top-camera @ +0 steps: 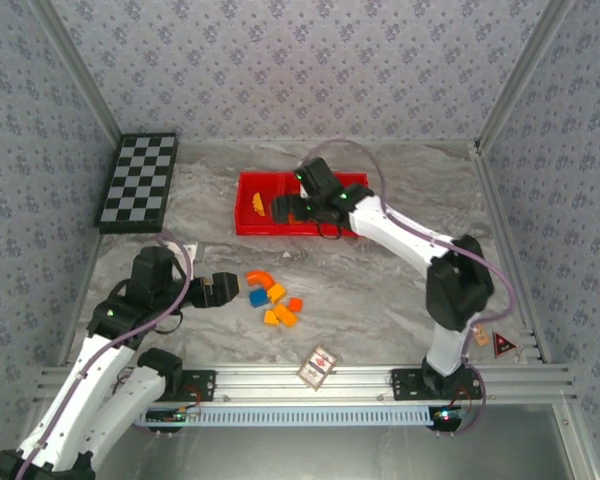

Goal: Sort the legos into containers by color
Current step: Pick up the lego from the middle-left of the table.

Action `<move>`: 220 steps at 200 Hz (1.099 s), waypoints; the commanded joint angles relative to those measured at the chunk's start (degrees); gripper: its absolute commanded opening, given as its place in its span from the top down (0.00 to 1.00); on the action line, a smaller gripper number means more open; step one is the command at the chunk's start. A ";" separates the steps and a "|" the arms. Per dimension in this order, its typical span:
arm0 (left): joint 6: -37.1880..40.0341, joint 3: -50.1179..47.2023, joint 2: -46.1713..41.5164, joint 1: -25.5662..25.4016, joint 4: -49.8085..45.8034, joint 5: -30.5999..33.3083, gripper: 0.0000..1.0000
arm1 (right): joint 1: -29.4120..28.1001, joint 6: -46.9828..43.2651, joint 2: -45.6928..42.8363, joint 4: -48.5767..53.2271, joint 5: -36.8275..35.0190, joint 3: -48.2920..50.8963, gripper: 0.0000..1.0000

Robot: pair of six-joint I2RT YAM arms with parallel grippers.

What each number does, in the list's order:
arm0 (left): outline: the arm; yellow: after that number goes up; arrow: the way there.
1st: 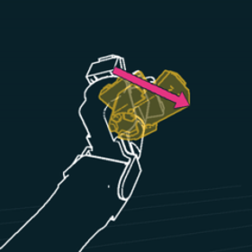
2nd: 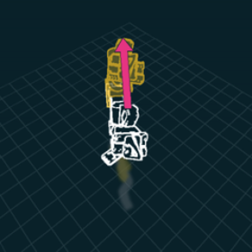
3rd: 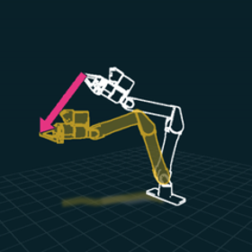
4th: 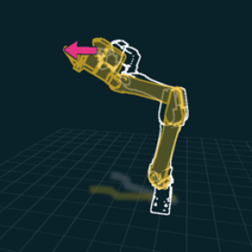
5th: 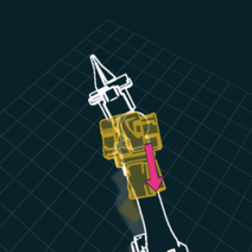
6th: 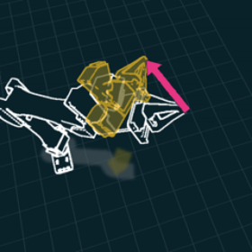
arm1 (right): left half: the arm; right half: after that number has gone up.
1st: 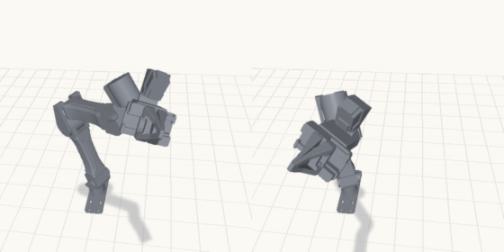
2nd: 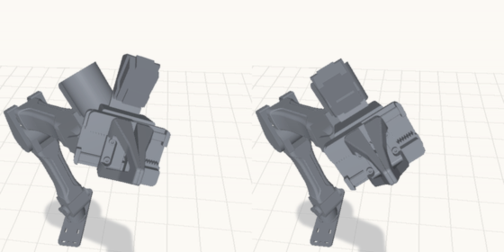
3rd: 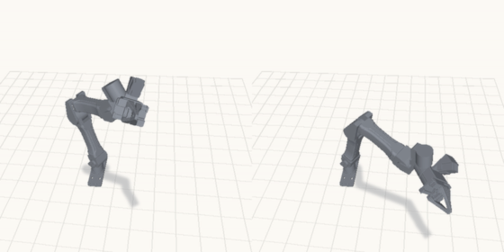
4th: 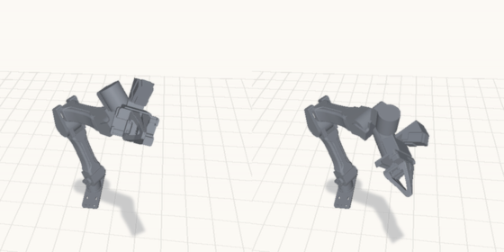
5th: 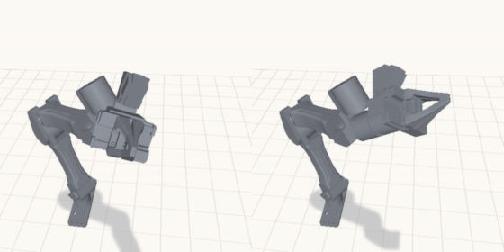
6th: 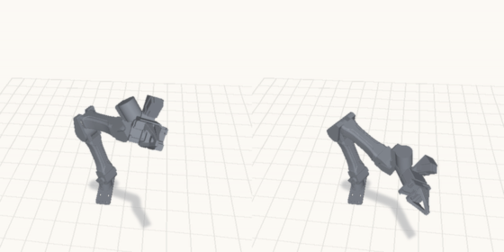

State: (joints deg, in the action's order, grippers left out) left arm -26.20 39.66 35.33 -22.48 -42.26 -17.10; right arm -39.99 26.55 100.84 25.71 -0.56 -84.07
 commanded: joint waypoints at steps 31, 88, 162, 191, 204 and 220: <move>-2.68 2.87 4.02 -4.16 -4.39 9.03 0.00 | 0.01 1.60 -13.59 -0.61 -3.16 15.23 0.00; -14.65 3.40 18.82 -17.86 -6.11 23.24 0.09 | 3.00 -3.20 -29.39 2.66 -5.24 29.21 0.00; -21.44 11.34 33.97 -31.66 -6.08 28.80 0.19 | 12.34 -2.02 -44.12 -0.54 -0.21 43.28 0.00; -20.87 13.90 41.12 -34.46 -6.84 27.57 0.24 | 15.64 -2.69 -45.61 -0.06 1.81 45.00 0.00; -20.87 14.79 43.70 -35.46 -7.32 27.42 0.25 | 16.89 -2.99 -45.86 -0.13 2.86 45.52 0.00; -21.01 15.49 46.19 -36.10 -7.49 27.00 0.26 | 18.10 -3.32 -45.91 -0.29 3.91 45.99 0.00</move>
State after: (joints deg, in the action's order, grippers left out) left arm -46.22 52.71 78.87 -57.47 -47.88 9.89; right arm -23.42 24.45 55.77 25.89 0.54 -38.96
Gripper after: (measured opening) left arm 0.747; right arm 0.996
